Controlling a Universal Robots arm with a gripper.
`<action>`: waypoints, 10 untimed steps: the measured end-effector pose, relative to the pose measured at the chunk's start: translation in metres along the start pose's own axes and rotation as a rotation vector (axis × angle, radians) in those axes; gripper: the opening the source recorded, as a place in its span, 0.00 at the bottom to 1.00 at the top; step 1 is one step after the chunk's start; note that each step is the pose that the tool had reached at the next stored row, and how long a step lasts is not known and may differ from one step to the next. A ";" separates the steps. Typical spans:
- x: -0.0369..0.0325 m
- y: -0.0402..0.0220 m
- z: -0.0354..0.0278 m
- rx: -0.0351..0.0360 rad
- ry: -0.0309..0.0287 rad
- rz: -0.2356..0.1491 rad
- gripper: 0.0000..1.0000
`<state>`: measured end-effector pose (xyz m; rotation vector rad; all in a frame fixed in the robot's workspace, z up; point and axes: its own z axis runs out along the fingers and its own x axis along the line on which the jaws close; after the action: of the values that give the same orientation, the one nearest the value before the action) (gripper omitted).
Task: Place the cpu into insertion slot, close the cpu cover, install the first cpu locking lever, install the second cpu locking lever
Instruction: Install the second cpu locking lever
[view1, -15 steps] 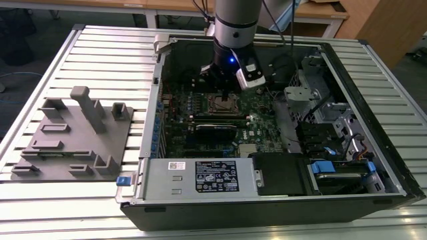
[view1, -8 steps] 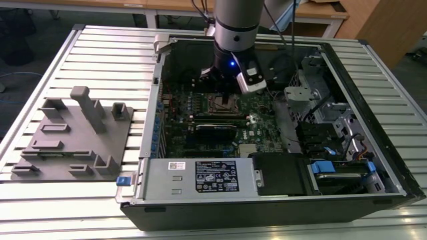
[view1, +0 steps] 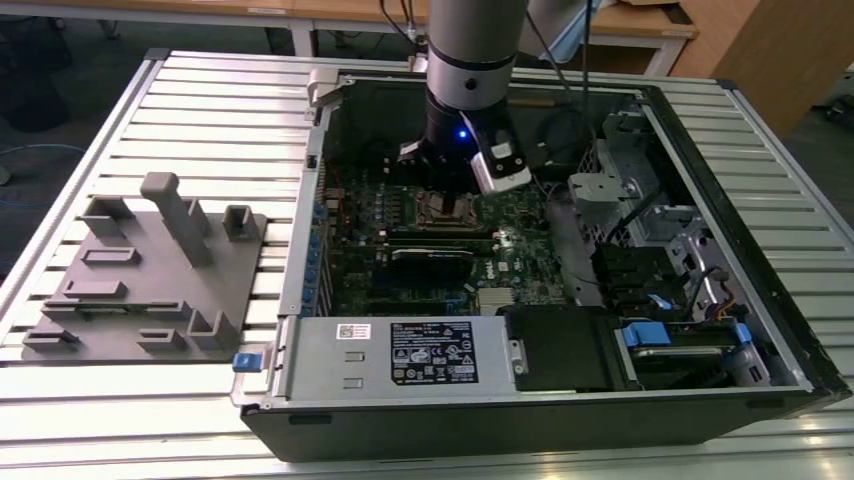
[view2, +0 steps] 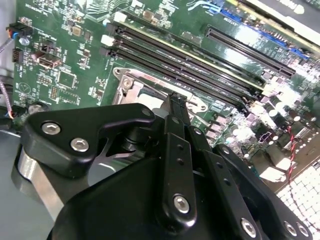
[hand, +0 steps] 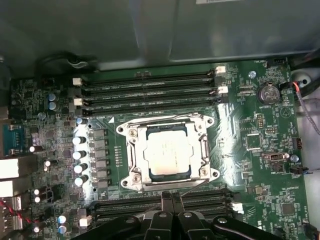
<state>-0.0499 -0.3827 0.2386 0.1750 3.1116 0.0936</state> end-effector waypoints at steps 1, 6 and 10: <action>0.0013 -0.0004 0.0003 -0.0001 0.0000 0.000 0.10; 0.0068 -0.0036 0.0011 0.0001 0.0001 0.000 0.10; 0.0115 -0.0059 0.0033 0.0000 0.0000 0.000 0.10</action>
<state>-0.0618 -0.3871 0.2347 0.1749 3.1116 0.0937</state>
